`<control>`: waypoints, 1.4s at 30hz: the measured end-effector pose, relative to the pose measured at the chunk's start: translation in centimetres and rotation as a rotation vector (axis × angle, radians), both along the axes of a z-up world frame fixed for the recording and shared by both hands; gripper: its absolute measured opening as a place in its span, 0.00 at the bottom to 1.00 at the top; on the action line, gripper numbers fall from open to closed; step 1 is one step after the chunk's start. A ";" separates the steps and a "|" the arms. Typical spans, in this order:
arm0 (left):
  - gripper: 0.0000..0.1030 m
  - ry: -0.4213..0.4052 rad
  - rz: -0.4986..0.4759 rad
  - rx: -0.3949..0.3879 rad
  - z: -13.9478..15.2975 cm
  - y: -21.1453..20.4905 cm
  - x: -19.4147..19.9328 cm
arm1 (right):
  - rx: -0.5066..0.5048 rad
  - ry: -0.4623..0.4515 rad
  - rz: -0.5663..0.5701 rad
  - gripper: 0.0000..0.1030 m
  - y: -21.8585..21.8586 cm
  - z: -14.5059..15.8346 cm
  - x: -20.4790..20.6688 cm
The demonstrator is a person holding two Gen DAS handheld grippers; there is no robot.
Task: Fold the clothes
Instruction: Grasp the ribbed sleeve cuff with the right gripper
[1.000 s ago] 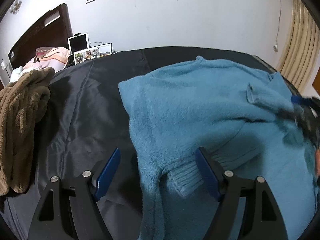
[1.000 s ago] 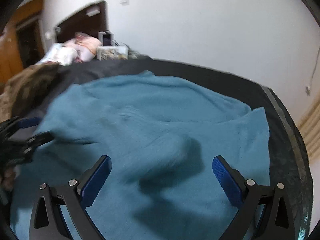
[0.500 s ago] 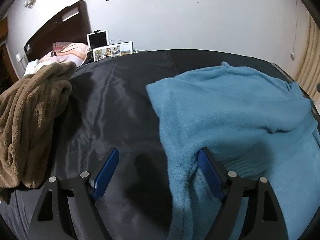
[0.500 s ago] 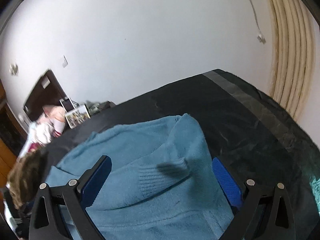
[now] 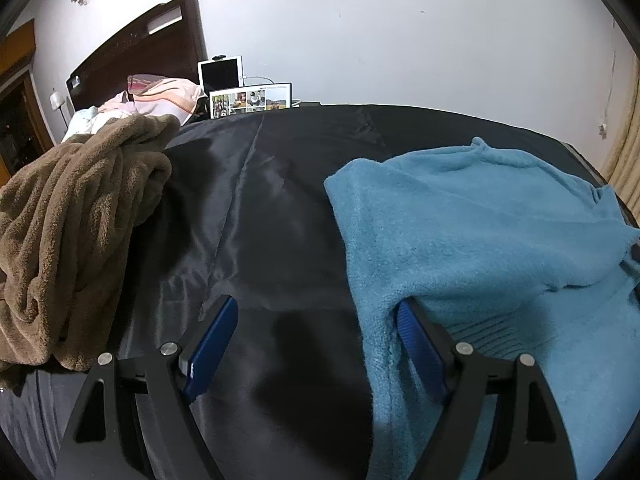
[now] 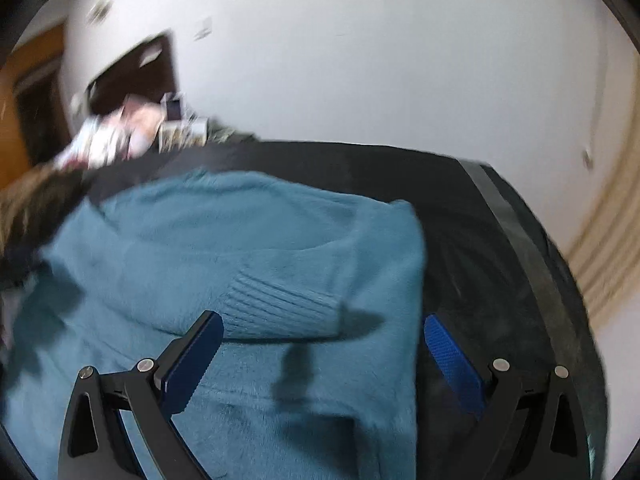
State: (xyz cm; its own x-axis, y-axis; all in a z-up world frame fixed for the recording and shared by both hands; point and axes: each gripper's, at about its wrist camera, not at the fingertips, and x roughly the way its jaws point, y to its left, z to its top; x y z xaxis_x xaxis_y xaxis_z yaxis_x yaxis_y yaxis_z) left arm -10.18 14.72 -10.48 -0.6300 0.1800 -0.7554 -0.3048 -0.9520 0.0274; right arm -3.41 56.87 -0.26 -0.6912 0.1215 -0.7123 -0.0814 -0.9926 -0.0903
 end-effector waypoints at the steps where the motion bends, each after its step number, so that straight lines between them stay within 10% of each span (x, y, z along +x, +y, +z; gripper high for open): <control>1: 0.82 0.000 0.000 0.003 0.0 0.0 0.0 | 0.016 -0.016 0.024 0.99 -0.4 -0.4 -0.7; 4: 0.82 -0.005 -0.001 0.009 0.0 -0.2 -0.2 | -0.052 -0.056 0.084 0.82 -0.6 -1.2 -1.8; 8: 0.82 -0.006 0.014 0.009 -0.1 -0.6 -0.3 | -0.194 -0.023 0.073 0.25 0.5 -0.2 -1.0; 13: 0.82 0.000 0.012 -0.001 0.0 -0.5 -0.2 | -0.383 0.136 0.091 0.09 1.2 4.8 2.3; 19: 0.82 -0.009 0.028 0.010 -0.1 -1.1 -0.6 | -0.387 0.228 0.107 0.09 0.0 8.7 3.1; 29: 0.87 -0.007 0.036 0.001 -0.4 -0.9 -0.7 | -0.515 0.108 -0.031 0.11 2.5 4.4 1.7; 31: 0.87 -0.008 0.038 0.003 -0.4 -0.9 -0.7 | -0.509 0.073 -0.033 0.23 3.1 3.1 1.3; 34: 0.87 -0.006 0.040 0.002 -0.5 -0.8 -0.6 | -0.474 0.047 -0.051 0.78 3.9 1.3 1.6; 42: 0.88 -0.004 0.042 0.002 -0.6 -0.8 -0.7 | -0.306 0.037 0.015 0.81 3.2 -0.8 3.7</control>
State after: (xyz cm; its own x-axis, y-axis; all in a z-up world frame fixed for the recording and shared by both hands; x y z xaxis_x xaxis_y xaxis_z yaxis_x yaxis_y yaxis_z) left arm -10.83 13.93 -11.08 -0.6341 0.1548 -0.7576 -0.2648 -0.9640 0.0246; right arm 0.27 60.04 -1.03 -0.7174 -0.1054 -0.6886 -0.0641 -0.9743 0.2159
